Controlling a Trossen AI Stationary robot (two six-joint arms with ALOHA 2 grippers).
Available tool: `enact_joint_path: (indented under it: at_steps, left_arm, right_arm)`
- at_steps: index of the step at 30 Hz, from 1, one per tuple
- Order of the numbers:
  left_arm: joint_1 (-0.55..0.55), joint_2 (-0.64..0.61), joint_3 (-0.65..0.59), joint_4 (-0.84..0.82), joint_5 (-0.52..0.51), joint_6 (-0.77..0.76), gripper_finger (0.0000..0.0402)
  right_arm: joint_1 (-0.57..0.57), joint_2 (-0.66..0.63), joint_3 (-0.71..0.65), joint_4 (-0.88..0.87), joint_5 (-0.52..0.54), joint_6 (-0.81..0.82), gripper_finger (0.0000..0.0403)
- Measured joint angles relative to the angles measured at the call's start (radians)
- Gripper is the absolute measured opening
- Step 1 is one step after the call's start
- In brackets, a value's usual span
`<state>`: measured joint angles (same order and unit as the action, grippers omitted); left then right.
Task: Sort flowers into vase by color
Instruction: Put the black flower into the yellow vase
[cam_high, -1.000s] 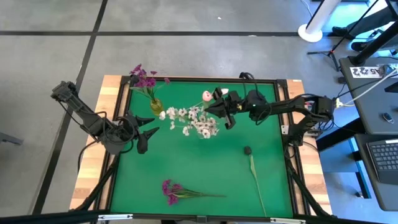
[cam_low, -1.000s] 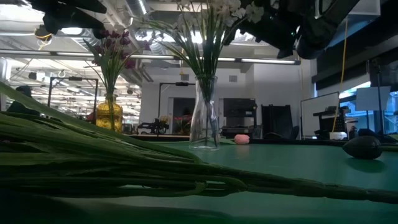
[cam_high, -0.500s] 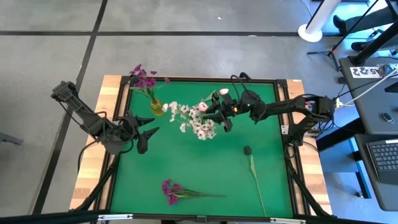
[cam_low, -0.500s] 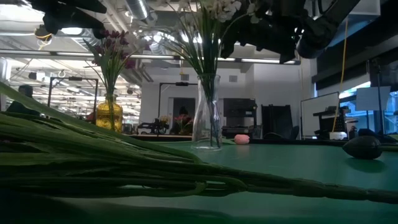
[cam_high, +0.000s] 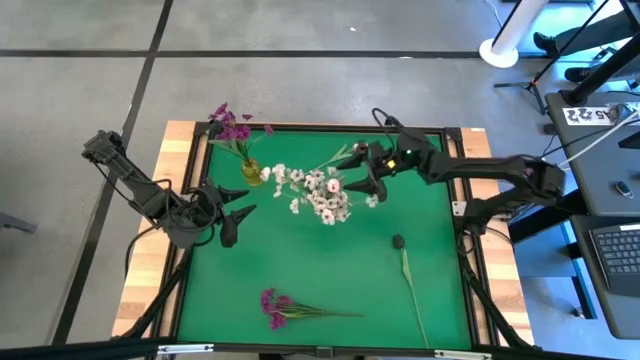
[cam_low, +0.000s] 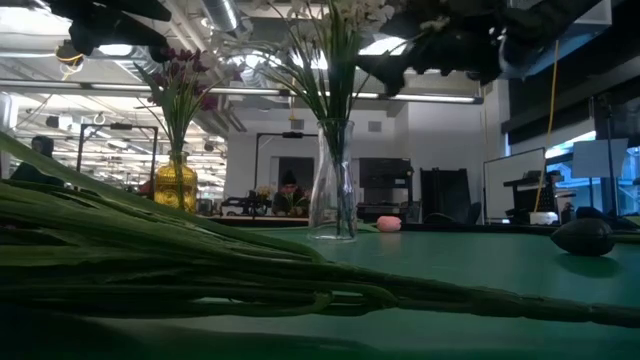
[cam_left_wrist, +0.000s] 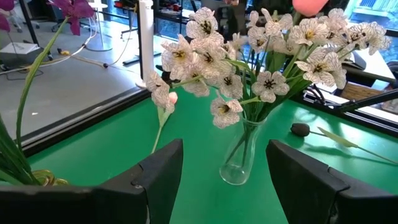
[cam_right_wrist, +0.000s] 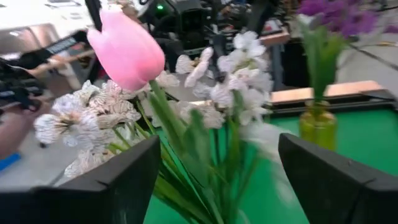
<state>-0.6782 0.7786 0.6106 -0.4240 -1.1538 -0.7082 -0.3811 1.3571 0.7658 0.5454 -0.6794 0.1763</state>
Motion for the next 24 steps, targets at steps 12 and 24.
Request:
enact_joint_path:
  at_steps: [12,24]
  left_arm:
    - [0.0,0.0,0.0,-0.001,0.0,0.003,0.0227]
    - [0.0,0.0,0.0,-0.002,0.0,0.003,0.0227]
  right_arm:
    - [-0.031,-0.316,0.001,-0.694,0.296,-0.154,0.0328]
    - [0.06,-0.342,-0.021,-1.343,0.407,0.17,0.0328]
